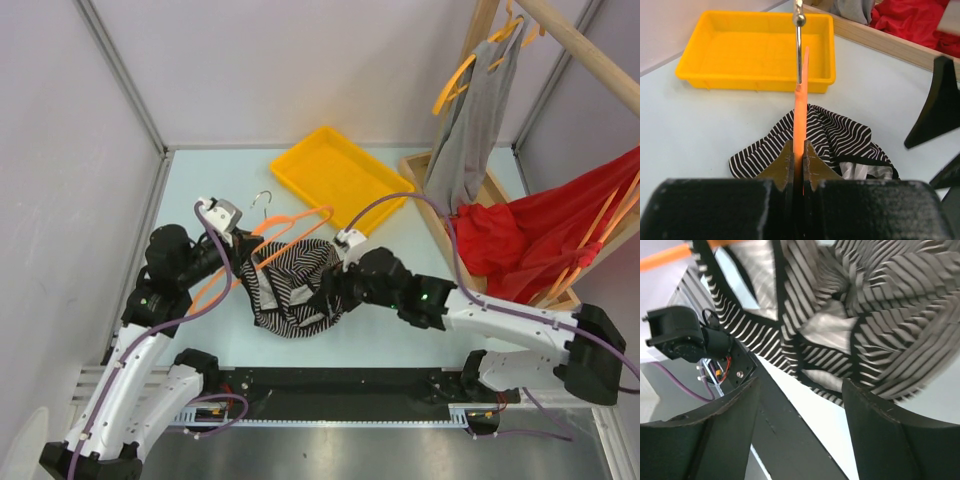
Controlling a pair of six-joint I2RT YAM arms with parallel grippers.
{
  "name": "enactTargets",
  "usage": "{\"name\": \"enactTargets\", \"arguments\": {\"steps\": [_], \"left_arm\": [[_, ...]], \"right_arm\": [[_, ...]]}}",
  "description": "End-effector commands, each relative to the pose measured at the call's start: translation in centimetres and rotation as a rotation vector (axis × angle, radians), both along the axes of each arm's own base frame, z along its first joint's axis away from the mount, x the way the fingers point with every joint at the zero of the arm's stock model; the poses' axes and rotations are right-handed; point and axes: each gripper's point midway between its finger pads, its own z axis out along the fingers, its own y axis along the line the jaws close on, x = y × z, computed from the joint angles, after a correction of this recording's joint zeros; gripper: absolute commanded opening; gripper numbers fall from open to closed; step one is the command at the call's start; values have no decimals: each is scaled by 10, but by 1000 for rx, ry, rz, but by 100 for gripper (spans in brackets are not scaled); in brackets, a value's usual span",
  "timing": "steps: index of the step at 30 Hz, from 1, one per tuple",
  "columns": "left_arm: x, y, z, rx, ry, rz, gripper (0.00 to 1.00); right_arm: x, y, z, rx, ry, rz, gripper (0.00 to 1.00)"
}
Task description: Place the tank top on the hanger
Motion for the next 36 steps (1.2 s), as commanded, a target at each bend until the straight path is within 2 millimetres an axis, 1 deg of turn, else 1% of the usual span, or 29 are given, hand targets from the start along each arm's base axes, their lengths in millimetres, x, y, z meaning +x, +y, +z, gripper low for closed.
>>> {"name": "enactTargets", "arguments": {"steps": [1,2,3,4,5,6,7,8,9,10,11,16,18,20,22,23,24,26,29,30,32,33,34,35,36], "left_arm": [[8,4,15,-32,-57,38,0],[7,4,14,-32,-54,37,0],[7,3,14,-33,-52,34,0],[7,3,14,-36,-51,30,0],[7,2,13,-35,-50,28,0],[7,3,13,-36,-49,30,0],[7,3,14,-34,-52,34,0],[6,3,13,-35,-52,33,0],[7,3,13,-34,-52,34,0],[6,3,13,-34,-53,31,0],[6,3,14,-34,-54,31,0],[7,2,12,-34,-48,27,0],[6,2,13,-34,-50,27,0],[6,3,14,-36,-55,26,0],[6,3,14,-34,-57,28,0],[5,3,16,-36,-64,28,0],[5,3,16,-37,-64,26,0],[3,3,17,-38,-70,26,0],[3,4,17,-39,-73,28,0],[3,4,18,-42,-76,28,0],[3,4,18,-39,-78,27,0],[3,4,19,-40,-80,27,0],[2,3,20,-39,-84,21,0],[1,3,20,-40,-87,19,0],[0,3,22,-42,-97,17,0]], "right_arm": [[4,37,11,77,-76,-24,68],[1,47,2,77,-63,4,66],[-1,52,0,88,-62,28,65],[-9,60,-3,99,-48,79,62],[-11,66,-10,94,-48,95,61],[-16,71,-15,79,-51,111,61],[-14,74,-26,37,-65,109,60],[-16,77,-33,16,-67,118,60],[-16,78,-36,0,-84,125,59],[-17,80,-45,-22,-85,135,58],[-19,81,-49,-34,-90,144,58],[-25,87,-57,-102,-173,182,57],[-26,88,-66,-134,-193,190,57],[-28,91,-69,-129,-200,215,57],[-32,96,-72,-119,-191,238,55],[-32,97,-73,-120,-187,240,52],[-31,96,-78,-137,-181,236,50],[-28,94,-82,-154,-184,229,49],[-26,91,-89,-172,-181,222,38],[-25,90,-91,-183,-181,220,30],[-22,87,-95,-201,-183,210,21],[-21,85,-96,-214,-178,202,11],[-19,84,-94,-219,-179,195,6],[-17,82,-86,-212,-178,185,2],[-13,76,-82,-218,-171,171,0]]}}
